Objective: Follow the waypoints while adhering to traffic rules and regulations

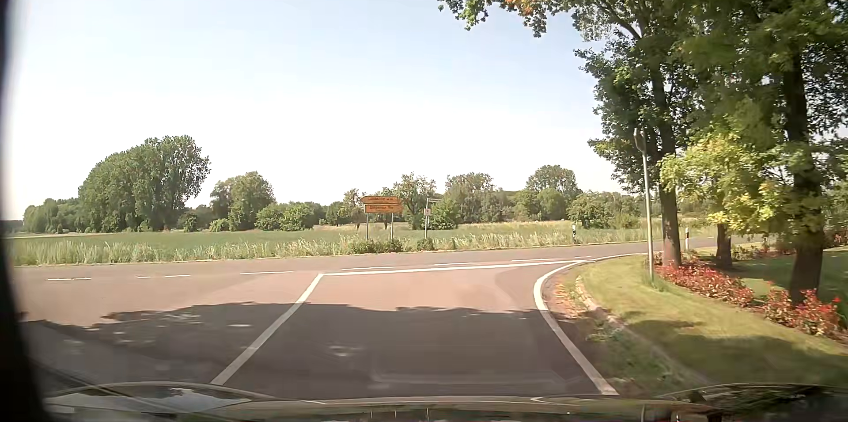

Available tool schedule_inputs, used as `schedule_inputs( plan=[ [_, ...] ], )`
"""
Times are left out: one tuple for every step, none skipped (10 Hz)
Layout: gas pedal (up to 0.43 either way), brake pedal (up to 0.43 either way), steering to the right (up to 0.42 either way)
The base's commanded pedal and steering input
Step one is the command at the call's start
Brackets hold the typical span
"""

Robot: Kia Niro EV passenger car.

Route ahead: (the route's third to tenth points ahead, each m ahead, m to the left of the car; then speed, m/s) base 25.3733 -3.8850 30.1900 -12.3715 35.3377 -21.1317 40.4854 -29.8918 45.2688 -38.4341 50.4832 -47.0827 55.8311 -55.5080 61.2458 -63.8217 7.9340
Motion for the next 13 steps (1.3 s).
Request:
schedule_inputs(
  plan=[
    [0.000, 0.244, -0.015],
    [0.000, 0.256, -0.004],
    [0.000, 0.262, 0.003],
    [0.000, 0.268, 0.005],
    [0.000, 0.274, 0.008],
    [0.000, 0.280, 0.019],
    [0.000, 0.287, 0.033],
    [0.000, 0.293, 0.045],
    [0.000, 0.299, 0.055],
    [0.000, 0.305, 0.068],
    [0.000, 0.305, 0.080],
    [0.000, 0.317, 0.089],
    [0.000, 0.317, 0.094]
  ],
)
